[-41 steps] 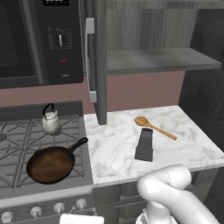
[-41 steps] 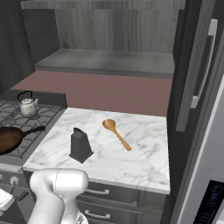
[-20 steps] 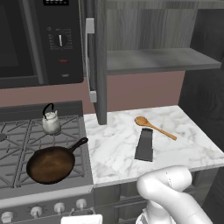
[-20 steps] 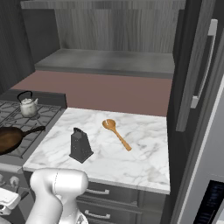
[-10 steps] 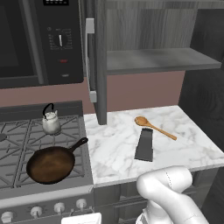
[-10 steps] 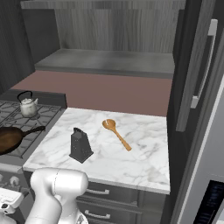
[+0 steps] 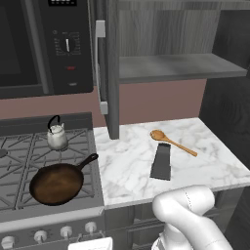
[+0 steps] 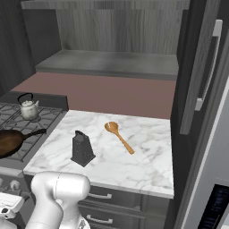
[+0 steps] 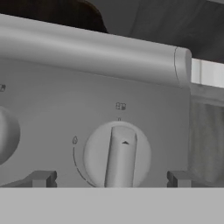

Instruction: Pick the pan from the cabinet and place it on the stove. Then turn on the stove burner for the pan.

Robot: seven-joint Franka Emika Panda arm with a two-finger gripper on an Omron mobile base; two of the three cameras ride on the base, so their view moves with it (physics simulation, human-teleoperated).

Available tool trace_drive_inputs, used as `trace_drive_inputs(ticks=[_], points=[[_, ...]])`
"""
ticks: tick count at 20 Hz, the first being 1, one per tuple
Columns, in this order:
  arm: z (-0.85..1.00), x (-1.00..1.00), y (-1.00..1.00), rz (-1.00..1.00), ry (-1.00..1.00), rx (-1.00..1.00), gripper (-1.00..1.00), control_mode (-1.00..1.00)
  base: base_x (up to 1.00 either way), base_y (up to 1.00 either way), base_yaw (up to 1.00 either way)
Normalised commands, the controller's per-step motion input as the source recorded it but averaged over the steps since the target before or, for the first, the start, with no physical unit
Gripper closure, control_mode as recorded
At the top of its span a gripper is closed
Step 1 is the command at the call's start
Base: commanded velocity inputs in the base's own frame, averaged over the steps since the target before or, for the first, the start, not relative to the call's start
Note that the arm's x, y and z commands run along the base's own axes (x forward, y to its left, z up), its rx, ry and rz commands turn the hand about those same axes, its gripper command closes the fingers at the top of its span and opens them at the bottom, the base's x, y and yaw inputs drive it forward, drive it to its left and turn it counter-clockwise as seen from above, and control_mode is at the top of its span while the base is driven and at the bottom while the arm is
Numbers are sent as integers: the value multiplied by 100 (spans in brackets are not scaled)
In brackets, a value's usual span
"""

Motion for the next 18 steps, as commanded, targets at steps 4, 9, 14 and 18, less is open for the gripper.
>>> trace_drive_inputs(ticks=[4,9,14,18], points=[[5,0,0,0,0,0,-100,-100,0,0,0],[13,0,0,0,0,0,-100,-100,0,0,0],[14,1,0,0,0,0,-100,-100,0,0,0],[2,3,-2,0,0,0,-100,-100,0,0,0]])
